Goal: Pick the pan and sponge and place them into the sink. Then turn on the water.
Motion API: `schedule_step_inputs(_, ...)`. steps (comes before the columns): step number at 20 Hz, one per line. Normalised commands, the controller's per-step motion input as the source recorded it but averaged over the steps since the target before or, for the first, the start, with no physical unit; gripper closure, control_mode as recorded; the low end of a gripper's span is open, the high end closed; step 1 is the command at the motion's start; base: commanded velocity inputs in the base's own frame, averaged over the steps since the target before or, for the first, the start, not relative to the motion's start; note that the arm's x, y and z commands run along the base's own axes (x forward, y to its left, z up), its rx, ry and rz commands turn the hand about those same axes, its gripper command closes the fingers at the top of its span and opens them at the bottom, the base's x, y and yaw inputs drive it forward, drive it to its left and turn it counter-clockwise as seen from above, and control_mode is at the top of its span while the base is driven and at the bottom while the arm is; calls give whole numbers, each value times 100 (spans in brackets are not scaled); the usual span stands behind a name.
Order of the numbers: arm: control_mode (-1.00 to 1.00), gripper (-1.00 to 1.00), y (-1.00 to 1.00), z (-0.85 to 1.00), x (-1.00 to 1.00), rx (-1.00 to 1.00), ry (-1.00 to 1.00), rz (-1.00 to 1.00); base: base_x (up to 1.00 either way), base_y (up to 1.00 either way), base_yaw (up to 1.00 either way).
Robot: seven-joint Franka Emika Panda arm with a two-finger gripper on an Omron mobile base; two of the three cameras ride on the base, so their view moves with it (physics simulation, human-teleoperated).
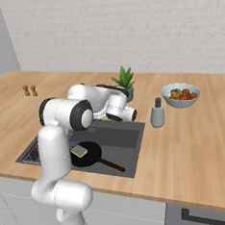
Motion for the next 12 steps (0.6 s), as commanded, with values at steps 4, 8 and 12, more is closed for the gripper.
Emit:
schedule_step_inputs(4, -100, -100, 0, -8, 26, 2, -8, 0, 0, 0, 0)
schedule_step_inputs(8, -100, -100, 0, -4, 22, 0, -6, 0, 0, 0, 0)
schedule_step_inputs(12, -100, -100, 0, -19, 7, 0, -3, 0, 0, 0, 0)
